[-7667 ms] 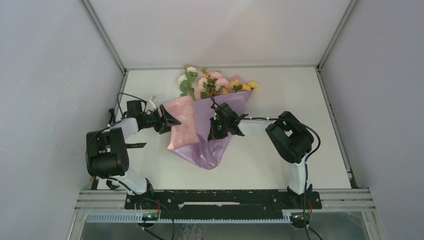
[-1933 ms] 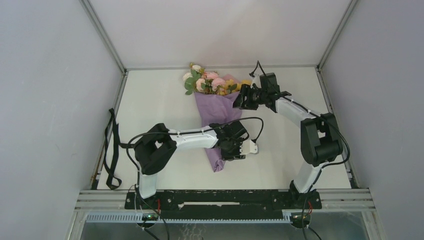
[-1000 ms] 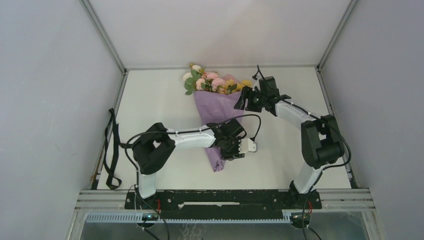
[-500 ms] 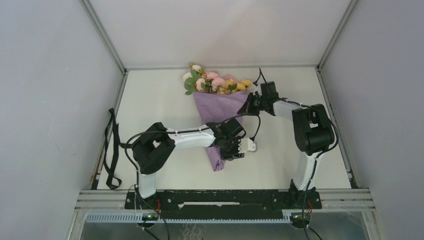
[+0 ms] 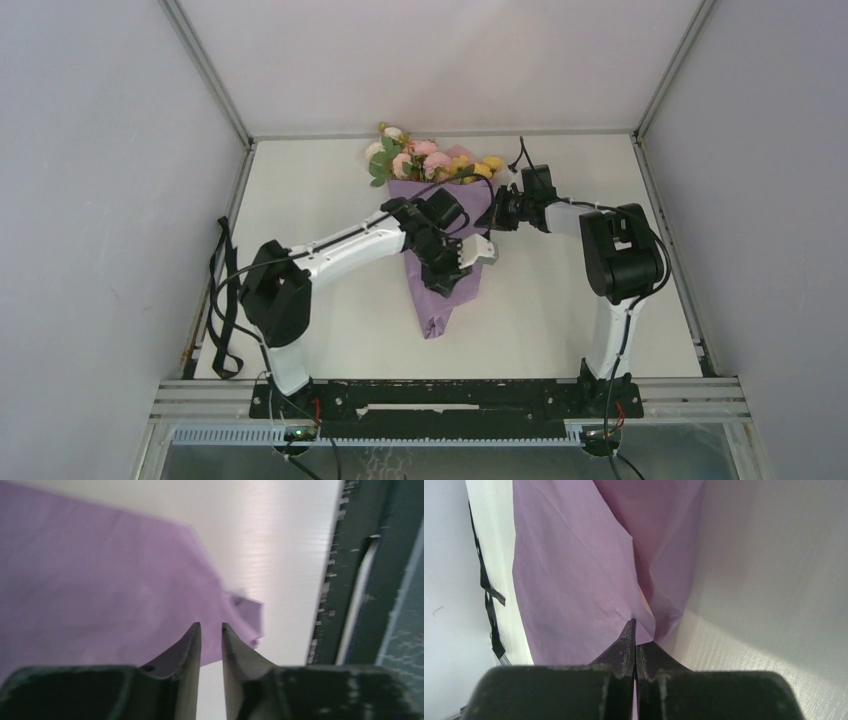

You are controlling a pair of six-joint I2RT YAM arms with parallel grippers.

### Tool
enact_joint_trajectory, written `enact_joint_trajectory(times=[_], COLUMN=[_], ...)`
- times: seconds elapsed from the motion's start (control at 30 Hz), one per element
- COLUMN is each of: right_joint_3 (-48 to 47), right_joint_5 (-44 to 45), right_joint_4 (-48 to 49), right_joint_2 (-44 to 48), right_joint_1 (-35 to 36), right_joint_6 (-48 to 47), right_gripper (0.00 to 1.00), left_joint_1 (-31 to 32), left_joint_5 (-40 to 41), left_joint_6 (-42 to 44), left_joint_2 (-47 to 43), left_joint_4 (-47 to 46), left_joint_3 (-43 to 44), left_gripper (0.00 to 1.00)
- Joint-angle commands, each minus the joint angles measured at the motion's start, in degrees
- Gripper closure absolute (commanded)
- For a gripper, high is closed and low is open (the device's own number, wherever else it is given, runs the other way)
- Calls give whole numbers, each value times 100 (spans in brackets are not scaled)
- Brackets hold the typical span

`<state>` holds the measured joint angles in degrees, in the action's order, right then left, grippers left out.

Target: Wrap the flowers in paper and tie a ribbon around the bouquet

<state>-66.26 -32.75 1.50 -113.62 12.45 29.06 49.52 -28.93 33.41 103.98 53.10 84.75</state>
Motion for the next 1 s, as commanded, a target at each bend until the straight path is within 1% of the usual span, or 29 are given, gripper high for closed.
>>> enact_joint_trajectory(times=[0.0,0.07,0.2,0.33,0.5,0.63,0.67,0.77,0.83,0.9,0.97], right_joint_3=[-30,-27,-32,-30,-28,-105,-135,-145,-145,-140,-88], right_joint_5=[137,171,251,360,492,487,490,517,599,769,908], right_joint_4=[239,220,243,272,307,286,229,98,-100,-598,-871], right_joint_2=[48,66,77,73,162,191,191,244,409,688,1005], right_joint_1=[5,6,4,4,-35,-98,-98,-115,-131,-144,-152], right_joint_6=[12,-1,32,82,80,56,25,-42,-156,-353,-475], right_gripper=[100,100,100,100,100,100,98,79,69,60,49], left_joint_1=[-178,-85,234,577,607,590,586,585,558,536,519], left_joint_5=[583,623,766,779,740,726,719,662,636,601,585], left_joint_6=[-281,-103,98,315,440,461,461,457,457,456,456], left_joint_2=[159,229,212,391,539,511,535,653,691,681,651], left_joint_4=[-259,-290,-599,-640,-597,-711,-709,-645,-609,-599,-603], left_joint_3=[-337,-530,-1007,-1319,-1601,-1647,-1627,-1541,-1494,-1487,-1504], left_gripper=[79,81,80,79,77,77,76,75,75,75,75])
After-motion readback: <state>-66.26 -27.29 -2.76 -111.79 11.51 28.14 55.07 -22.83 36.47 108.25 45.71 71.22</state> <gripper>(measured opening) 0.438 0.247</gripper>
